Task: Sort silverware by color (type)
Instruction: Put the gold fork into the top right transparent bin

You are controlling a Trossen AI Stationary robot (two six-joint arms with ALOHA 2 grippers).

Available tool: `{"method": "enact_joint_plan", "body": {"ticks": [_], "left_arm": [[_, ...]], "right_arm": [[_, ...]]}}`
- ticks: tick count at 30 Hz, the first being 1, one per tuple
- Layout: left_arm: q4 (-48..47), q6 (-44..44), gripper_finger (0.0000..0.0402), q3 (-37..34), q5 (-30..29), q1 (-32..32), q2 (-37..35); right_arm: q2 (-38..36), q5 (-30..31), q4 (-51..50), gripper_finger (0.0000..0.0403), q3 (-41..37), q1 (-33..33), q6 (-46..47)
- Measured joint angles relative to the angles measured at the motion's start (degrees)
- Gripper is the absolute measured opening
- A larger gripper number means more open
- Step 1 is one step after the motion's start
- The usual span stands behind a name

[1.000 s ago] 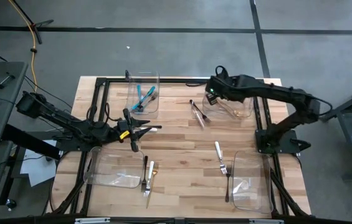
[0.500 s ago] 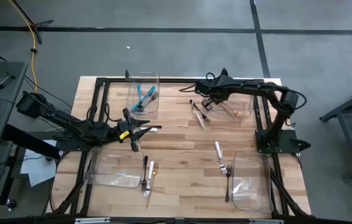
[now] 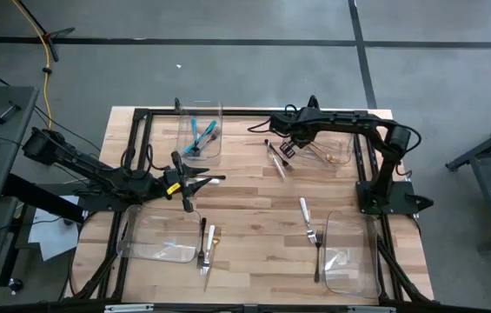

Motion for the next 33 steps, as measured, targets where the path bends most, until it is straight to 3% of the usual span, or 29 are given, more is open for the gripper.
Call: {"method": "enact_joint_plan", "body": {"ticks": [17,28,33], "left_arm": [[0.0,0.0,0.0127,0.0,0.0,0.0,0.0],[-0.4,1.3,0.0127,0.0,0.0,0.0,0.0],[-1.2,-0.5,0.0127,0.0,0.0,0.0,0.0]], "right_arm": [[0.0,-0.1,0.0,0.0015,0.0,0.0,0.0],[0.0,0.7,-2.6,0.0147,0.0,0.4,-6.0],[-2.4,2.7,-4.9,0.0173,0.0,3.2,-6.5]]}}
